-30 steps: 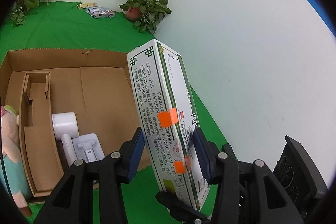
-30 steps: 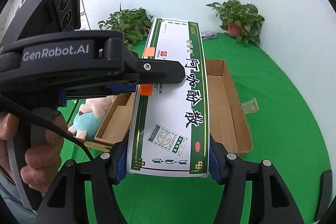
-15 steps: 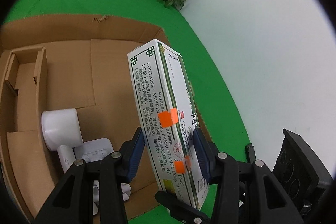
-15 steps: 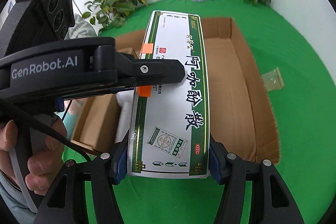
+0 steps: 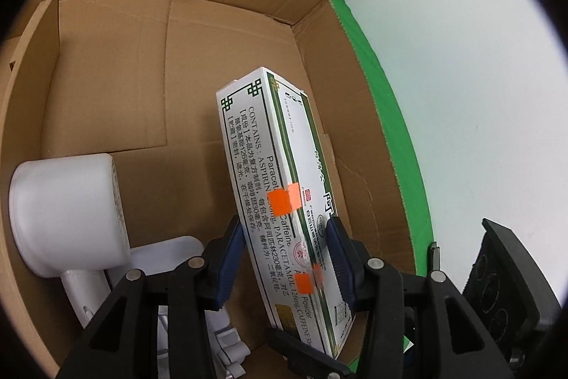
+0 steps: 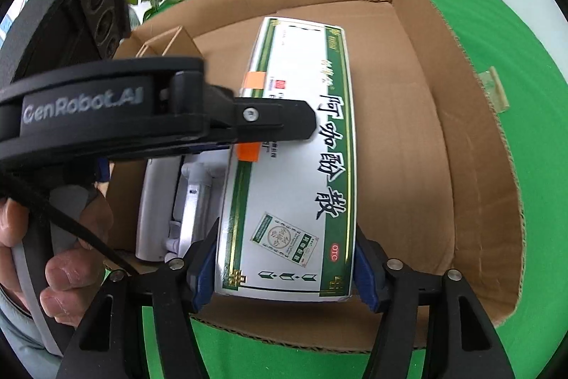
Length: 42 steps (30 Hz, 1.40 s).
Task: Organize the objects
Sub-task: 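Lower the medicine box into the box beside the phone stand, then open both grippers and withdraw them up from the box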
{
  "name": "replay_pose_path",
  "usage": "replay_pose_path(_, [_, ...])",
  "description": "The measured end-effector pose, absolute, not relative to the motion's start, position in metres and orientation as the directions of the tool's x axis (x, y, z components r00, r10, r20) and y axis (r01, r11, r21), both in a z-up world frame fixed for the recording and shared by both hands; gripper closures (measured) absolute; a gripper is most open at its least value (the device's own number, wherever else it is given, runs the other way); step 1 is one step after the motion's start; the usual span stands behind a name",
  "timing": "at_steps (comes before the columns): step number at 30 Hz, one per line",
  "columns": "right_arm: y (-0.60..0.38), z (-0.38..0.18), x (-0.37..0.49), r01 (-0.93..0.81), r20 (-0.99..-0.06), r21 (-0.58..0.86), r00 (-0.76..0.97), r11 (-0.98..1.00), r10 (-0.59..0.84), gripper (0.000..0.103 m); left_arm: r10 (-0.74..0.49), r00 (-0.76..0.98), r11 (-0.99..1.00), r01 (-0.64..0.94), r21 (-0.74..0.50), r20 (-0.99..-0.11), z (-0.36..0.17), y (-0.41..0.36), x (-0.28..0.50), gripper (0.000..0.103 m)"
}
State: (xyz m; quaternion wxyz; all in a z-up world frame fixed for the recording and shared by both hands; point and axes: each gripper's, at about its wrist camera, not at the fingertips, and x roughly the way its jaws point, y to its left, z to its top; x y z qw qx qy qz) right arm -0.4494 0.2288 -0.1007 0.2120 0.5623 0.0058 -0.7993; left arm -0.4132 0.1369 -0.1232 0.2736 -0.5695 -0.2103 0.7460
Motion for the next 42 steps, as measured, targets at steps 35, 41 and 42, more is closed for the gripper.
replay_pose_path(35, [0.236, -0.088, -0.441, 0.323, -0.867, 0.184, -0.391, -0.928, -0.308, 0.018, 0.281, -0.677, -0.959, -0.166, -0.231, -0.680, 0.008, 0.054, -0.286, 0.039])
replay_pose_path(41, [0.234, -0.051, -0.372, 0.327, -0.623, 0.000, -0.739, -0.945, -0.255, 0.001, 0.001, -0.856, -1.000, 0.014, -0.026, -0.517, 0.009, 0.015, -0.220, 0.023])
replay_pose_path(42, [0.231, -0.052, -0.363, 0.313, -0.585, -0.034, -0.776, -0.949, -0.235, 0.001, -0.037, -0.864, -0.999, 0.041, 0.002, -0.503, 0.002, 0.013, -0.217, 0.023])
